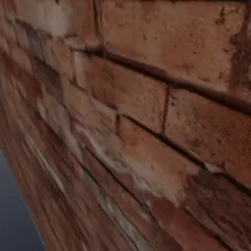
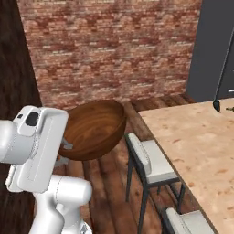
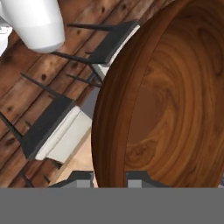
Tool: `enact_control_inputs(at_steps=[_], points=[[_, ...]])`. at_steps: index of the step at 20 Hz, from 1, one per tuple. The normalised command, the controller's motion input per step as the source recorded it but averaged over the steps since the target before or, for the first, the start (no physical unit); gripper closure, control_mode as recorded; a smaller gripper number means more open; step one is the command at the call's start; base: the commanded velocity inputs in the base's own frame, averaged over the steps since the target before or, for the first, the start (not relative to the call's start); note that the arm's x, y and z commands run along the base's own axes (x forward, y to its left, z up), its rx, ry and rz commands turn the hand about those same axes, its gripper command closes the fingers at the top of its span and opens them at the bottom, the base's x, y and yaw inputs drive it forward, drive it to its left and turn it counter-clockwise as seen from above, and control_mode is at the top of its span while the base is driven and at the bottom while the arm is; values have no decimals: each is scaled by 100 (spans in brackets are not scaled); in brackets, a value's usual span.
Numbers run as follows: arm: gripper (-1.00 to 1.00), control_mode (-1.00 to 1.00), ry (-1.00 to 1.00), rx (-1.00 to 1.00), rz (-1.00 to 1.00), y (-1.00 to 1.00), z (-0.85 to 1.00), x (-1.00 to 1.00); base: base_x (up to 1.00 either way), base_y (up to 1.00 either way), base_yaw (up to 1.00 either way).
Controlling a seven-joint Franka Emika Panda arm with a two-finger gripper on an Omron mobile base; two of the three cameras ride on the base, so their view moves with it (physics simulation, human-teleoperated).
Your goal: Pick both bowls and place them on the counter. Then place the mushroom in one bowl and place the eggplant in the other bowl.
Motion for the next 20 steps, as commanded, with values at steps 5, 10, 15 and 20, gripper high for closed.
enact_control_inputs(at_steps=[5,10,15,20], points=[[100,100,0,0,0,0,0,0,71,56,-50],[100,100,0,0,0,0,0,0,68,62,-49],[100,100,0,0,0,0,0,0,70,59,-49],[100,100,0,0,0,0,0,0,67,60,-50]])
